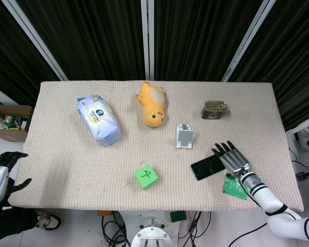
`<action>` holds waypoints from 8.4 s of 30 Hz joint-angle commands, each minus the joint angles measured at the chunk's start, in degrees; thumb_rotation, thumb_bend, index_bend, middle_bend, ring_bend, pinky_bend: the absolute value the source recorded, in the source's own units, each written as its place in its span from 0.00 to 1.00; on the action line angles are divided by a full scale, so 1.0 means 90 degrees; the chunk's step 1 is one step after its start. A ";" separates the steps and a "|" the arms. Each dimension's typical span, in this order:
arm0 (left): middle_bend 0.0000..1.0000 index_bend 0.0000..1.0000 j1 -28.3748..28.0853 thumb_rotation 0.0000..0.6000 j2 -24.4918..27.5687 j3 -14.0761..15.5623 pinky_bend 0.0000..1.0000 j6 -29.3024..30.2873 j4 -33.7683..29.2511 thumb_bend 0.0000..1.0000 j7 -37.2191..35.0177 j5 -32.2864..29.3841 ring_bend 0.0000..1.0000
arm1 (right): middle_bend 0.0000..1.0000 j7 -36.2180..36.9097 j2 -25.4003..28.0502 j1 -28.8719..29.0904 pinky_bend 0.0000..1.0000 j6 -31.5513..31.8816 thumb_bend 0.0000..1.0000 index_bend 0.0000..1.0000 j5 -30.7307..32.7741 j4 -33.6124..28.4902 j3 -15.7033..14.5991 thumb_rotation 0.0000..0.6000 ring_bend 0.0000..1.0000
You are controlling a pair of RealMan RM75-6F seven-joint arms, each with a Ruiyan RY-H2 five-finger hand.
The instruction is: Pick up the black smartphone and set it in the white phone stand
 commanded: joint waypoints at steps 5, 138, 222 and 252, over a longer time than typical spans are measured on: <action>0.33 0.30 0.0027 1.00 -0.0019 0.0007 0.37 0.0000 0.0073 0.05 -0.0077 -0.0047 0.26 | 0.00 -0.0024 -0.0138 0.0062 0.00 -0.0083 0.21 0.01 0.0013 0.0152 0.0011 1.00 0.00; 0.33 0.31 -0.0088 1.00 -0.0083 -0.0096 0.36 -0.0273 0.0309 0.05 -0.0312 -0.0340 0.26 | 0.63 0.2206 -0.0008 0.2506 0.22 0.2808 0.74 0.68 -0.7201 0.4496 -0.0099 1.00 0.64; 0.33 0.31 -0.0057 1.00 -0.0075 -0.0113 0.36 -0.0389 0.0623 0.04 -0.0631 -0.0501 0.26 | 0.00 0.2129 -0.0473 0.3169 0.00 0.1613 0.30 0.00 -0.6085 0.4451 -0.0932 1.00 0.00; 0.32 0.31 -0.0017 1.00 -0.0064 -0.0111 0.36 -0.0156 0.0475 0.05 -0.0527 -0.0323 0.25 | 0.00 0.3920 0.0550 -0.2504 0.00 0.5453 0.46 0.00 -0.2223 0.1161 -0.0824 0.86 0.00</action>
